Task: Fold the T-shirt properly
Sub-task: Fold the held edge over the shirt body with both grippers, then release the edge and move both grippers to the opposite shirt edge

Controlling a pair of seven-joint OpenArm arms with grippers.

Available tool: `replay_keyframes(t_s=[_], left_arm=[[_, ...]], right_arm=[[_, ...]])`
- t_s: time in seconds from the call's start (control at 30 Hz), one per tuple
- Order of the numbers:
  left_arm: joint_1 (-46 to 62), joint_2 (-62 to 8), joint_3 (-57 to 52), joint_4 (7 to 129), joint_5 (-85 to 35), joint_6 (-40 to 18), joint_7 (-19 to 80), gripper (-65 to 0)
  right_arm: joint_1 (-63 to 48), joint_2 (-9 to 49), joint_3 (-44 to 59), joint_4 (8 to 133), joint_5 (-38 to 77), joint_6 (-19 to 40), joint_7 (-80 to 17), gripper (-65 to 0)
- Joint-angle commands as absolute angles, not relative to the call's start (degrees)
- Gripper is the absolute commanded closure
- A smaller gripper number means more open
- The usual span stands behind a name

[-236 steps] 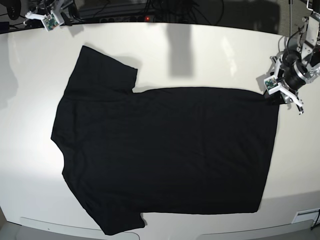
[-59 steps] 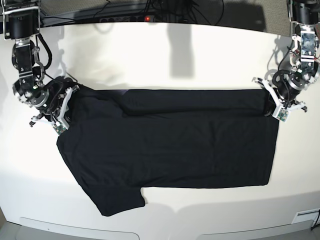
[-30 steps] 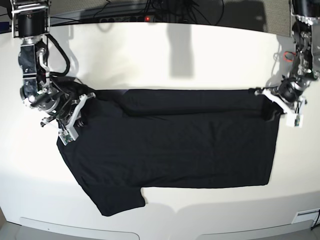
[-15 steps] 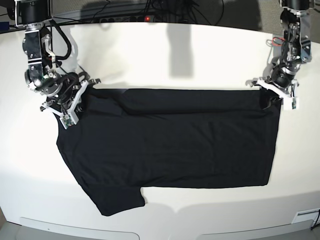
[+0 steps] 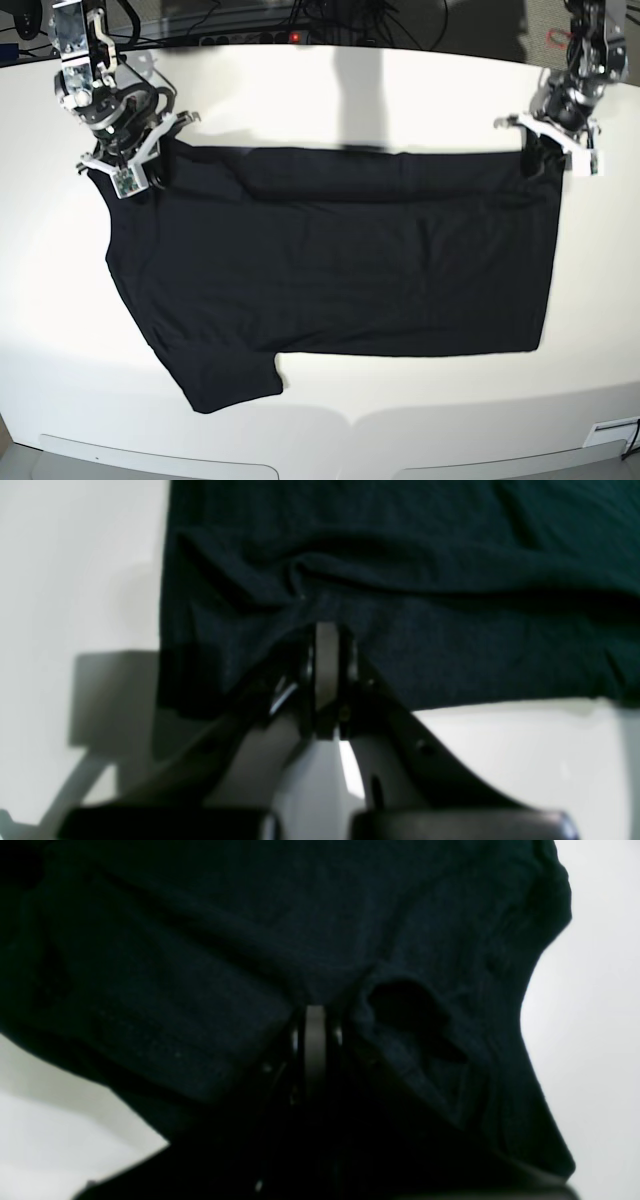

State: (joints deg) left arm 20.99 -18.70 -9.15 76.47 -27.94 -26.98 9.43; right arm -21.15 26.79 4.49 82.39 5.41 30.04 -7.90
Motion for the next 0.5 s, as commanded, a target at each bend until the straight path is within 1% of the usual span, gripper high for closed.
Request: replay_keyframes(t_s=[0.0, 0.2, 0.47], left_arm=[[22.98, -19.07, -8.95, 76.84, -25.52, -25.91, 14.70, 0.0], [29.32, -19.07, -8.95, 79.29, -24.05, -25.91, 11.75, 0.0], [34.61, -19.07, -9.08, 80.97, -22.52, -25.91, 10.59, 0.0]], right_arm=[[-23.07, 27.40, 5.43, 82.98, 5.13, 30.48, -9.34, 0.0], [-32.05, 27.11, 9.58, 86.65, 4.89, 30.57, -4.49, 0.0], [-38.94, 27.09, 12.08, 89.06, 4.84, 30.59, -3.90, 0.0]])
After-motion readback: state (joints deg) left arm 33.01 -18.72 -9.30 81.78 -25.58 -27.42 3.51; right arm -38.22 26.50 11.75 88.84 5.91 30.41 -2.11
